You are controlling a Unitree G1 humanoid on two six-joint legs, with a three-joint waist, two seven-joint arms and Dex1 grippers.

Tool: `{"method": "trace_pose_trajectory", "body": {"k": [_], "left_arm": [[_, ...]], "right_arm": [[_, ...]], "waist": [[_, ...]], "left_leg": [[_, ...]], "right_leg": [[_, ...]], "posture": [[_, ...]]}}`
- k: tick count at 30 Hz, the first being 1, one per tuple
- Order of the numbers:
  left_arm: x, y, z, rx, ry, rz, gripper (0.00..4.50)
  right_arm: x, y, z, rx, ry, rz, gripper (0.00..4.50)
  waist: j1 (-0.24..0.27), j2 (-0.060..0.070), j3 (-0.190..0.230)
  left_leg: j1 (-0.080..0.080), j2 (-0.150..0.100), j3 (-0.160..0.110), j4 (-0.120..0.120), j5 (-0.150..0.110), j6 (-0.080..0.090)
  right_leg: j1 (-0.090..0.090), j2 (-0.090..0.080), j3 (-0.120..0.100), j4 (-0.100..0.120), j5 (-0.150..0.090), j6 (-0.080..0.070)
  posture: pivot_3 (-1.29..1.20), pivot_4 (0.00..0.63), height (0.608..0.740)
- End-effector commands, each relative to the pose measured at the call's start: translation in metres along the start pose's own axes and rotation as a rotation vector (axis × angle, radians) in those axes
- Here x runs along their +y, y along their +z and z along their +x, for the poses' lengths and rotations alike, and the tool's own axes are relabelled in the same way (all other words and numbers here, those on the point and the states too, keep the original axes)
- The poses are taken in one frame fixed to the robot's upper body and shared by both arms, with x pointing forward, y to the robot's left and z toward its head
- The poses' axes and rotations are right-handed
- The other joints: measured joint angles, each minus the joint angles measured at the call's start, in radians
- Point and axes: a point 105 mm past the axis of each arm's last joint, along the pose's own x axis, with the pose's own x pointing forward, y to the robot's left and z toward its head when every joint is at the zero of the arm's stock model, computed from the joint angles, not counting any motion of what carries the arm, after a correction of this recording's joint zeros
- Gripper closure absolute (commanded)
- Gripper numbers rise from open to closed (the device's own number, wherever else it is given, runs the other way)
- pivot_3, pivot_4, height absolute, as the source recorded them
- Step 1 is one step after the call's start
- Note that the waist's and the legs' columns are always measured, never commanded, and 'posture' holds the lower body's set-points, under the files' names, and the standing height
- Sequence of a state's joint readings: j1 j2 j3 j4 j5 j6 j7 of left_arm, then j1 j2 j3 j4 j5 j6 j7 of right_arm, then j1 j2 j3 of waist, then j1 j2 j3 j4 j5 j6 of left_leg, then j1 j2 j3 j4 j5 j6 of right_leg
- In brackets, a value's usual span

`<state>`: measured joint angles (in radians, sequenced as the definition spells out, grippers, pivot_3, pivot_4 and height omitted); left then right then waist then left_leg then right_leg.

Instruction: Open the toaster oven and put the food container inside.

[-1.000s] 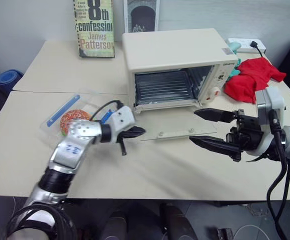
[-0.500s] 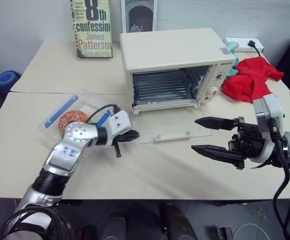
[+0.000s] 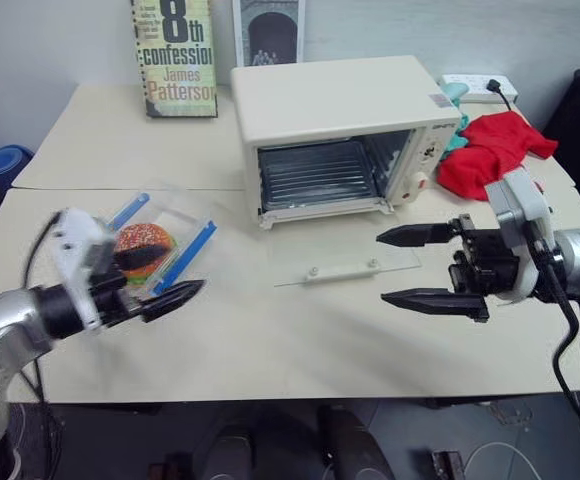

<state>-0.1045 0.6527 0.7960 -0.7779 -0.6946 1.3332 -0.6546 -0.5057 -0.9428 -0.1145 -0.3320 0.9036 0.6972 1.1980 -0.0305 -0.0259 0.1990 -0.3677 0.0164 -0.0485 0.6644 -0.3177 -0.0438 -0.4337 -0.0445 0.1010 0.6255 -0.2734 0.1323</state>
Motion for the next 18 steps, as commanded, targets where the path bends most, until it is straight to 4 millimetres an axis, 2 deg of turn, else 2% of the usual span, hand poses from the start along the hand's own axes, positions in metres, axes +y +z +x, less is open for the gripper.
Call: {"method": "trace_pose_trajectory", "body": {"k": [1, 4, 8, 12, 18], "left_arm": [[0.016, -0.001, -0.019, -0.028, 0.181, -0.080, 0.07], [0.037, -0.002, -0.025, -0.096, 0.339, -0.224, 0.07], [0.059, -0.006, -0.018, -0.185, 0.501, -0.392, 0.07], [0.062, -0.018, -0.010, -0.188, 0.621, -0.479, 0.07], [0.061, -0.021, -0.015, -0.183, 0.713, -0.490, 0.07]], "right_arm": [[-0.002, 0.003, 0.002, 0.001, 0.045, -0.041, 0.00], [-0.001, 0.005, 0.005, 0.007, 0.090, -0.072, 0.00], [-0.003, 0.007, 0.009, -0.001, 0.106, -0.079, 0.00], [-0.004, 0.003, 0.009, -0.001, 0.100, -0.069, 0.00], [-0.002, -0.002, 0.011, -0.015, 0.091, -0.047, 0.00]], "waist": [[0.002, 0.000, 0.000], [0.005, 0.000, 0.000], [0.004, -0.001, -0.001], [0.001, -0.002, -0.001], [0.003, -0.002, -0.001]], "left_leg": [[0.000, 0.000, -0.001, 0.000, 0.000, 0.000], [0.000, 0.000, -0.003, 0.001, 0.000, 0.000], [0.001, -0.001, -0.006, 0.002, -0.001, -0.001], [0.000, 0.000, -0.006, 0.001, -0.002, -0.005], [0.000, 0.000, -0.006, 0.001, -0.003, -0.007]], "right_leg": [[0.001, 0.000, 0.000, 0.000, 0.000, 0.000], [0.002, 0.000, -0.002, -0.001, 0.000, 0.000], [0.005, -0.001, -0.004, -0.002, 0.000, 0.000], [0.004, -0.001, -0.005, -0.003, 0.000, 0.000], [0.004, -0.001, -0.005, -0.003, 0.000, 0.000]], "posture": [[0.00, 0.150, 0.740], [0.00, 0.150, 0.740], [0.00, 0.150, 0.740], [0.00, 0.150, 0.740], [0.00, 0.150, 0.740]]}}
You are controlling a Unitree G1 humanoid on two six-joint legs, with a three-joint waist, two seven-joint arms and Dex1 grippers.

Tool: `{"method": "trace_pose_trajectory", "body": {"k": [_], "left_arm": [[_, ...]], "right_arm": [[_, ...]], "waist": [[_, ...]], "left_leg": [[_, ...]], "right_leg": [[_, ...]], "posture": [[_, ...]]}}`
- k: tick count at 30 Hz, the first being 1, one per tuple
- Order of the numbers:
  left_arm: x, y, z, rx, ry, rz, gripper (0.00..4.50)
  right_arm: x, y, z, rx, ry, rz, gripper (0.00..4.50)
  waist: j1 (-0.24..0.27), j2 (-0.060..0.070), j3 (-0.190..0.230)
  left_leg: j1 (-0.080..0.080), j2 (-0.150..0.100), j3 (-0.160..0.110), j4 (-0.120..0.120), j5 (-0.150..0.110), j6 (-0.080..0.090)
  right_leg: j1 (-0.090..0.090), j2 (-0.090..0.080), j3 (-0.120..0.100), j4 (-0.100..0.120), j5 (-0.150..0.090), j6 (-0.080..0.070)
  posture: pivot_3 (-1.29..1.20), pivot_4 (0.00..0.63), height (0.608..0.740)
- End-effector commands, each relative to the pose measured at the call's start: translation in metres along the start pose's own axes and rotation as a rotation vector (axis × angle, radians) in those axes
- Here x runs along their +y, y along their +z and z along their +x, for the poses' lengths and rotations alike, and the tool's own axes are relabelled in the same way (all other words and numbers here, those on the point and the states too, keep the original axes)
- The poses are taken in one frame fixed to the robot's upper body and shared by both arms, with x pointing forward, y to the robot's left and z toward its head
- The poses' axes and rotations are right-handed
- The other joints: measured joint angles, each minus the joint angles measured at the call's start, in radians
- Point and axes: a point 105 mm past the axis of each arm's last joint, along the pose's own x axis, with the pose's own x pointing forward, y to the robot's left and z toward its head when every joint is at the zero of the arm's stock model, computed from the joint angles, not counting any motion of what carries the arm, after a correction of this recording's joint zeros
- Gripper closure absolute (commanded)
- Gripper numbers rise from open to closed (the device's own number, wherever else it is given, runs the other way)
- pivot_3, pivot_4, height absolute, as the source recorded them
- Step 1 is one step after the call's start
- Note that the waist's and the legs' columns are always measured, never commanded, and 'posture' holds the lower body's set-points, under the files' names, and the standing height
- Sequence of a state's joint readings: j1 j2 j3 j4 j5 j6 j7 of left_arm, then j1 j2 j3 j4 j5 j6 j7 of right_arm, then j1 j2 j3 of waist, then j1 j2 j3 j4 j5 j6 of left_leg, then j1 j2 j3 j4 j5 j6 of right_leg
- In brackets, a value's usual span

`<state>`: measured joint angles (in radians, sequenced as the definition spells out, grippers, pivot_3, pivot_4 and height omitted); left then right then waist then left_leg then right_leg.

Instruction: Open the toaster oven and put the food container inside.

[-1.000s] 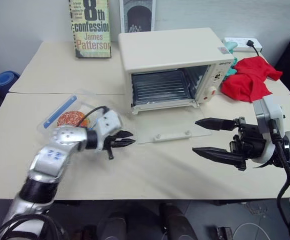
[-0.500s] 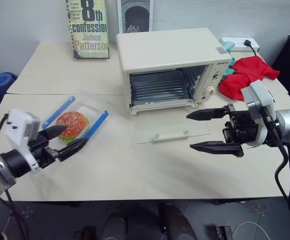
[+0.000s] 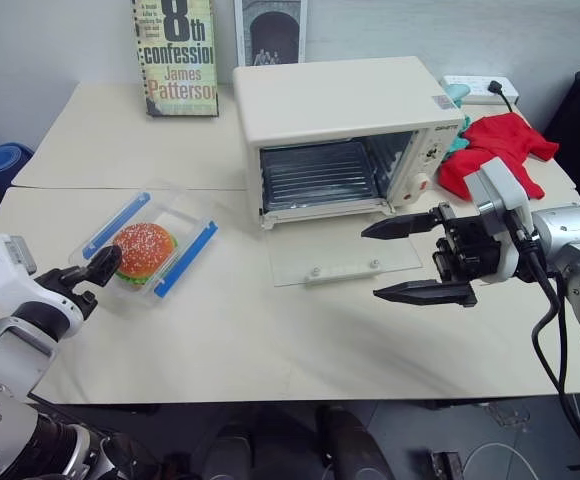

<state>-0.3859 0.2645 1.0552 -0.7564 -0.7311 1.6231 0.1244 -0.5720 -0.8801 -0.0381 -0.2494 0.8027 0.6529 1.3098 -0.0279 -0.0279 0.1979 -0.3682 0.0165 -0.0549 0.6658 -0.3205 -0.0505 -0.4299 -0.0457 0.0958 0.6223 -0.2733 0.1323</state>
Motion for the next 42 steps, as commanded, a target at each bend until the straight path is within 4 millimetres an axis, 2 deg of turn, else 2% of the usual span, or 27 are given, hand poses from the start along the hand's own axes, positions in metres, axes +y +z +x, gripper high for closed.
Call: {"method": "trace_pose_trajectory", "body": {"k": [1, 4, 7, 11, 15, 18, 21, 29, 33, 37, 42], "left_arm": [[0.002, 0.006, -0.008, -0.050, 0.057, 0.004, 0.07], [0.006, 0.001, -0.006, -0.023, 0.089, -0.017, 0.07], [0.005, -0.020, 0.000, 0.052, 0.127, -0.072, 0.07], [0.006, -0.033, 0.009, 0.127, 0.164, -0.104, 0.07], [0.002, -0.027, 0.025, 0.168, 0.173, -0.115, 0.07], [0.009, -0.025, 0.031, 0.200, 0.211, -0.130, 0.07], [0.014, -0.022, 0.032, 0.199, 0.249, -0.157, 0.63], [0.019, -0.014, 0.034, 0.206, 0.283, -0.158, 3.06], [0.033, -0.008, 0.032, 0.236, 0.309, -0.102, 4.25], [0.037, 0.001, 0.030, 0.303, 0.230, 0.057, 4.33], [0.027, 0.004, 0.032, 0.362, 0.065, 0.062, 4.33]], "right_arm": [[0.004, 0.005, 0.003, -0.025, 0.006, -0.033, 0.00], [0.005, 0.004, 0.005, -0.036, 0.002, -0.030, 0.00], [0.006, 0.005, 0.006, -0.053, -0.010, -0.033, 0.00], [0.007, 0.007, 0.007, -0.073, -0.030, -0.032, 0.00], [0.012, 0.007, 0.008, -0.082, -0.045, -0.024, 0.00], [0.015, 0.006, 0.007, -0.081, -0.062, -0.018, 0.00], [0.015, 0.007, 0.005, -0.084, -0.084, -0.013, 0.00], [0.016, 0.010, 0.002, -0.090, -0.113, -0.008, 0.00], [0.015, 0.012, -0.001, -0.081, -0.122, -0.010, 0.00], [0.011, 0.009, -0.008, -0.060, -0.151, 0.059, 0.00], [0.005, 0.009, -0.015, -0.035, -0.214, 0.040, 0.00]], "waist": [[0.000, 0.000, 0.000], [0.001, 0.000, 0.000], [0.002, 0.000, 0.000], [0.003, -0.001, 0.000], [0.004, -0.001, 0.000], [0.005, -0.001, 0.000], [0.005, -0.001, 0.000], [0.000, -0.001, 0.000], [-0.001, -0.001, 0.000], [-0.001, -0.001, 0.000], [0.005, -0.001, 0.000]], "left_leg": [[0.000, 0.000, 0.000, 0.000, 0.000, -0.001], [0.000, 0.000, 0.000, 0.000, 0.000, -0.002], [0.001, 0.000, 0.000, 0.000, 0.000, -0.002], [0.000, -0.001, -0.001, 0.001, 0.000, -0.002], [0.000, -0.001, -0.001, 0.001, 0.001, -0.003], [0.000, -0.001, -0.001, 0.001, 0.001, -0.003], [0.000, -0.001, -0.001, 0.001, 0.001, -0.003], [0.001, -0.001, -0.001, 0.000, 0.003, -0.006], [0.001, -0.001, -0.001, -0.001, 0.003, -0.007], [0.001, -0.001, -0.001, -0.002, 0.003, -0.007], [0.000, -0.001, -0.001, -0.002, 0.003, -0.008]], "right_leg": [[0.000, 0.000, 0.000, 0.000, 0.000, 0.000], [0.000, 0.000, 0.000, 0.001, 0.000, 0.000], [0.001, 0.000, 0.000, 0.000, 0.000, 0.000], [0.001, 0.000, 0.000, 0.001, 0.000, 0.000], [0.001, 0.000, -0.001, 0.001, 0.000, 0.000], [0.001, -0.001, 0.000, 0.001, 0.000, 0.000], [0.001, 0.000, -0.001, 0.001, 0.000, 0.000], [0.001, 0.000, -0.001, 0.002, 0.000, 0.000], [0.000, 0.000, -0.001, 0.002, 0.000, 0.000], [-0.001, 0.000, 0.000, 0.001, 0.000, -0.001], [0.000, -0.001, -0.001, 0.000, -0.001, -0.002]], "posture": [[0.00, 0.150, 0.740], [0.00, 0.150, 0.740], [0.00, 0.150, 0.740], [0.00, 0.150, 0.740], [0.00, 0.150, 0.740], [0.00, 0.150, 0.740], [0.00, 0.150, 0.740], [0.00, 0.150, 0.740], [0.00, 0.150, 0.740], [0.00, 0.150, 0.740], [0.00, 0.150, 0.740]]}}
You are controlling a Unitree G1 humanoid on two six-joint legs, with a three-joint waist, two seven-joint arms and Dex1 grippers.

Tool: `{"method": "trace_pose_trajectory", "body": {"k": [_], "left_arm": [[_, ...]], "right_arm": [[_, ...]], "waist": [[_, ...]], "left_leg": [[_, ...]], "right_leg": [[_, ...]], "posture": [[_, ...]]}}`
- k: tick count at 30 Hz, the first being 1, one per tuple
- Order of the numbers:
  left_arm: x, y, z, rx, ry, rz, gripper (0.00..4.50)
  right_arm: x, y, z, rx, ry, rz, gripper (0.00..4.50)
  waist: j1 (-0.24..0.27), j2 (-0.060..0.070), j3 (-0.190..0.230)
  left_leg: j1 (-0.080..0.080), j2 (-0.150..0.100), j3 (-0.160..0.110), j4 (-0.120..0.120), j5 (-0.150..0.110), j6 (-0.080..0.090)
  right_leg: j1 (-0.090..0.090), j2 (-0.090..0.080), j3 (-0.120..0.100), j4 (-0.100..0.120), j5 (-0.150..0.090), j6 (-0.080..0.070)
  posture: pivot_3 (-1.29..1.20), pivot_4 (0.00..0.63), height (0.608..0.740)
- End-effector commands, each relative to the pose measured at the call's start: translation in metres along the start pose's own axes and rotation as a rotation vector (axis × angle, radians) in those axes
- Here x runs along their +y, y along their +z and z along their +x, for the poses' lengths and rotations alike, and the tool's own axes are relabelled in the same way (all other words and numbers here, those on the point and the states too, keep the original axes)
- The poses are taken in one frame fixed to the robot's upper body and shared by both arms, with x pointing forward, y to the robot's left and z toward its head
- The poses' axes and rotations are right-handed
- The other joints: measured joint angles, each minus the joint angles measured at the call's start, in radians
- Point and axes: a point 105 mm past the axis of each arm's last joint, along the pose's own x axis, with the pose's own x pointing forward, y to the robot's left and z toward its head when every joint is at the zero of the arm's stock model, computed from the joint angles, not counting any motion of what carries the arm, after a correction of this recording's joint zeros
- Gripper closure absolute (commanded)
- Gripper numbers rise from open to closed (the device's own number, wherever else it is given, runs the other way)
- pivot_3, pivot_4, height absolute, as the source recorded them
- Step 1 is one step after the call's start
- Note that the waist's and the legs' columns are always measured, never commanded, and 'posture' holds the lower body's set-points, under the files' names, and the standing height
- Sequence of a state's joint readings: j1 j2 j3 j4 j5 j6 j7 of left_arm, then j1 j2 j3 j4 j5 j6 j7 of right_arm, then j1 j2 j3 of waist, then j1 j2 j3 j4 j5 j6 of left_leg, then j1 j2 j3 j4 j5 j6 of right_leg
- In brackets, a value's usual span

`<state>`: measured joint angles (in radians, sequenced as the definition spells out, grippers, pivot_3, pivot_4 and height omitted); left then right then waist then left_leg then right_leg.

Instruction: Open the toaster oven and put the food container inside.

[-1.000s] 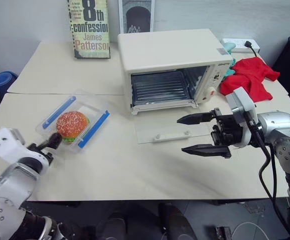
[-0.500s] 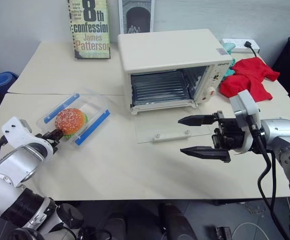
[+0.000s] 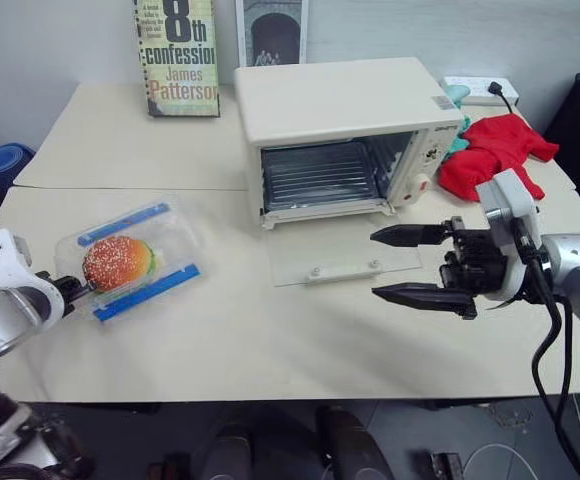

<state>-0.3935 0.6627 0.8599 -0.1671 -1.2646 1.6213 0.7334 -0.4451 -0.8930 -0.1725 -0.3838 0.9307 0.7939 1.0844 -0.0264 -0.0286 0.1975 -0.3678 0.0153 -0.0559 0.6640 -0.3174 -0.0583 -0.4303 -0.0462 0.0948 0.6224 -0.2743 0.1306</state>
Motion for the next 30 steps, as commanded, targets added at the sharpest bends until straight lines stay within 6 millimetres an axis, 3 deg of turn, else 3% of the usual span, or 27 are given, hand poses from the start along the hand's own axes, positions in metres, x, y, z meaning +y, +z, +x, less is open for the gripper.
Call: {"method": "trace_pose_trajectory", "body": {"k": [1, 6, 11, 19, 25, 30], "left_arm": [[-0.021, 0.008, -0.005, 0.007, -0.171, 0.048, 4.33], [-0.066, 0.015, -0.018, 0.030, -0.409, 0.181, 4.33], [-0.118, 0.008, -0.026, 0.074, -0.597, 0.296, 4.33], [-0.187, 0.001, -0.021, 0.118, -0.651, 0.290, 4.33], [-0.224, -0.005, -0.006, 0.189, -0.657, 0.283, 4.33], [-0.268, -0.014, 0.001, 0.241, -0.713, 0.342, 4.33]], "right_arm": [[-0.002, 0.010, -0.008, -0.004, -0.051, -0.062, 0.00], [0.004, 0.004, -0.024, 0.047, -0.085, -0.060, 0.00], [0.009, 0.004, -0.042, 0.049, -0.145, -0.041, 0.00], [0.025, 0.006, -0.065, 0.066, -0.235, -0.062, 0.00], [0.032, -0.002, -0.067, 0.078, -0.292, -0.061, 0.00], [0.032, -0.008, -0.066, 0.068, -0.329, -0.062, 0.00]], "waist": [[0.004, 0.000, 0.000], [0.018, 0.000, 0.000], [0.023, 0.000, 0.000], [0.025, 0.000, 0.000], [0.026, 0.000, 0.000], [0.032, 0.000, 0.000]], "left_leg": [[0.000, 0.000, -0.001, 0.000, 0.000, 0.000], [-0.003, 0.000, -0.002, 0.000, 0.000, 0.000], [-0.003, 0.000, -0.002, -0.001, -0.001, 0.000], [-0.002, 0.001, -0.002, 0.000, 0.000, 0.000], [-0.001, -0.001, -0.001, 0.000, 0.000, 0.000], [-0.003, -0.002, -0.002, 0.001, 0.002, 0.001]], "right_leg": [[0.000, 0.000, -0.001, 0.000, 0.000, 0.000], [0.000, 0.000, -0.002, -0.002, 0.000, 0.000], [0.000, -0.001, -0.002, -0.002, 0.000, 0.000], [0.000, 0.000, -0.001, 0.000, 0.000, 0.000], [0.001, 0.000, -0.001, 0.000, 0.000, 0.001], [0.001, 0.000, -0.001, -0.001, 0.001, 0.002]], "posture": [[0.00, 0.150, 0.740], [0.00, 0.150, 0.740], [0.00, 0.150, 0.740], [0.00, 0.150, 0.740], [0.00, 0.150, 0.740], [0.00, 0.150, 0.740]]}}
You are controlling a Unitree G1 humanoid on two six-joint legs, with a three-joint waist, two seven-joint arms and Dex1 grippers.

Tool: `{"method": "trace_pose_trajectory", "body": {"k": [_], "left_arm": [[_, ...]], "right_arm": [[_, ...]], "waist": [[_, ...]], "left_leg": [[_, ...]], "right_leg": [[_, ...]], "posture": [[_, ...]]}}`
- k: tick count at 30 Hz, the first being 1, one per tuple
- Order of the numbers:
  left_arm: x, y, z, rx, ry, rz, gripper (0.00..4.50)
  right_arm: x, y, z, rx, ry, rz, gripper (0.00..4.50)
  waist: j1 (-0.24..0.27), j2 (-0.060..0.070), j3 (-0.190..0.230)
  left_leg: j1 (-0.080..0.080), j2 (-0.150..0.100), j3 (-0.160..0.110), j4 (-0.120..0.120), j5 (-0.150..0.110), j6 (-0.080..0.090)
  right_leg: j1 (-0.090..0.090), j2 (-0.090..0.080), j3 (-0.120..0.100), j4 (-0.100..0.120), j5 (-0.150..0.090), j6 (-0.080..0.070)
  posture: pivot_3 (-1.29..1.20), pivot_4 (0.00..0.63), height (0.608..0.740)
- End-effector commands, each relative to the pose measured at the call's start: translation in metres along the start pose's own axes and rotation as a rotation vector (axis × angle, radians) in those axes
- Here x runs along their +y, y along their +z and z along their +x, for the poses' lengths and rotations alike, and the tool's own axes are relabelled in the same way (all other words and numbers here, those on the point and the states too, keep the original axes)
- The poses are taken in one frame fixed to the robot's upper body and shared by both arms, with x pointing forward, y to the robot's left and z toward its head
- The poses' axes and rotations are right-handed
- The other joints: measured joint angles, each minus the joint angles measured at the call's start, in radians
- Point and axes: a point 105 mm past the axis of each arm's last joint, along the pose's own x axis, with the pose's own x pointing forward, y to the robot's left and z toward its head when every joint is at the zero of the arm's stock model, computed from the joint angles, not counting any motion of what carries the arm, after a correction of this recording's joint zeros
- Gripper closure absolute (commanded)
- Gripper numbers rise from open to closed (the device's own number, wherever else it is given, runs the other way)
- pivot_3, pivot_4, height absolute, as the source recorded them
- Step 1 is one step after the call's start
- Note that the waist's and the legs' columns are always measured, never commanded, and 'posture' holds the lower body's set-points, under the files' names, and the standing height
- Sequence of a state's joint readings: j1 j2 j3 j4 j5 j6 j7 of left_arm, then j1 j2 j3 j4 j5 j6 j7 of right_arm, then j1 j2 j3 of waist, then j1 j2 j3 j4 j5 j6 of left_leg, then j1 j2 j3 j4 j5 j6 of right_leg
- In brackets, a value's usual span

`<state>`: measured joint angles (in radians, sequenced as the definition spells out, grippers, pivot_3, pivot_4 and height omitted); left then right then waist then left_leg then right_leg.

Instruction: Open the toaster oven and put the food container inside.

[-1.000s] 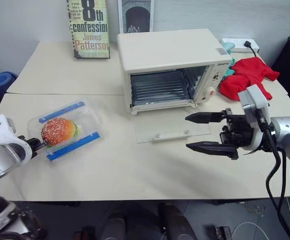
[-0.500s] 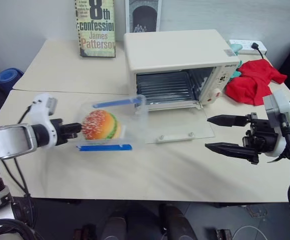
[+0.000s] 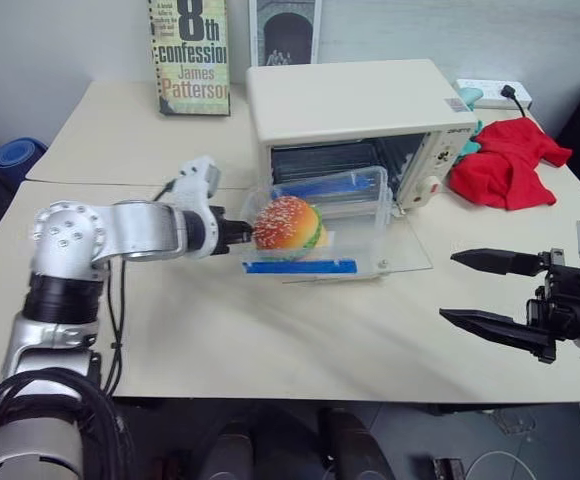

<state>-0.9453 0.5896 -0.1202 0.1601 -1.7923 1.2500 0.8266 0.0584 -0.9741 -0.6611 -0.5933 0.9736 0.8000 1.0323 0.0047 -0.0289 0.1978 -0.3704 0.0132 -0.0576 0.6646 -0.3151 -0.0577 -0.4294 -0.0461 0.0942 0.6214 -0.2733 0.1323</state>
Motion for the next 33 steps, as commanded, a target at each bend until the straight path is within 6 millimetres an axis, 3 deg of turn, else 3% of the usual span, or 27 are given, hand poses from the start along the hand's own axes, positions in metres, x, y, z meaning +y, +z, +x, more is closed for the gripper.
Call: {"method": "trace_pose_trajectory", "body": {"k": [1, 6, 14, 20, 24, 29, 32, 33], "left_arm": [[-0.017, 0.017, 0.006, -0.021, -0.033, 0.040, 4.33], [-0.021, 0.027, 0.018, -0.026, -0.010, 0.045, 4.33], [-0.018, 0.037, 0.021, -0.079, 0.037, 0.028, 1.96], [-0.027, 0.039, 0.011, -0.113, -0.021, 0.124, 0.07], [-0.034, 0.040, -0.003, -0.159, -0.120, 0.184, 0.07], [-0.028, 0.048, -0.027, -0.262, -0.164, 0.259, 0.07], [-0.016, 0.057, -0.042, -0.347, -0.188, 0.291, 0.04], [-0.017, 0.061, -0.050, -0.393, -0.249, 0.283, 0.23]], "right_arm": [[0.002, 0.009, 0.000, -0.038, -0.022, -0.054, 0.00], [0.000, 0.009, 0.005, -0.059, -0.044, -0.059, 0.00], [-0.005, 0.004, 0.009, -0.089, -0.086, -0.046, 0.00], [-0.007, 0.003, 0.010, -0.085, -0.090, -0.037, 0.00], [-0.007, 0.004, 0.008, -0.079, -0.085, -0.031, 0.00], [-0.007, 0.005, 0.009, -0.078, -0.073, -0.007, 0.00], [-0.007, 0.005, 0.011, -0.087, -0.068, 0.029, 0.66], [-0.006, 0.006, 0.012, -0.095, -0.062, 0.038, 0.95]], "waist": [[0.001, 0.000, 0.000], [-0.008, 0.000, 0.000], [-0.006, 0.000, 0.000], [-0.005, 0.000, 0.000], [-0.007, 0.000, 0.000], [-0.009, 0.000, 0.000], [-0.010, 0.000, 0.000], [-0.010, 0.000, 0.000]], "left_leg": [[0.000, -0.001, 0.000, 0.000, 0.000, 0.000], [0.000, 0.000, 0.001, -0.001, 0.001, -0.001], [0.000, 0.000, 0.001, -0.001, 0.002, -0.001], [0.000, 0.000, 0.001, -0.001, 0.002, -0.001], [0.000, 0.000, 0.001, -0.001, 0.002, -0.002], [0.001, 0.000, 0.001, -0.001, 0.002, -0.002], [0.001, 0.000, 0.001, -0.001, 0.002, -0.001], [0.001, 0.000, 0.001, -0.001, 0.002, -0.002]], "right_leg": [[0.000, 0.000, 0.001, 0.000, 0.000, 0.000], [0.000, 0.001, 0.001, -0.001, 0.000, 0.000], [0.000, 0.001, 0.002, -0.001, 0.000, 0.001], [0.000, 0.001, 0.002, -0.001, 0.001, 0.001], [0.000, 0.001, 0.002, -0.001, 0.001, 0.001], [0.000, 0.001, 0.002, -0.001, 0.000, 0.001], [0.000, 0.001, 0.002, -0.001, 0.000, 0.001], [0.000, 0.001, 0.003, -0.001, 0.000, 0.001]], "posture": [[0.00, 0.150, 0.740], [0.00, 0.150, 0.740], [0.00, 0.150, 0.740], [0.00, 0.150, 0.740], [0.00, 0.150, 0.740], [0.00, 0.150, 0.740], [0.00, 0.150, 0.740], [0.00, 0.150, 0.740]]}}
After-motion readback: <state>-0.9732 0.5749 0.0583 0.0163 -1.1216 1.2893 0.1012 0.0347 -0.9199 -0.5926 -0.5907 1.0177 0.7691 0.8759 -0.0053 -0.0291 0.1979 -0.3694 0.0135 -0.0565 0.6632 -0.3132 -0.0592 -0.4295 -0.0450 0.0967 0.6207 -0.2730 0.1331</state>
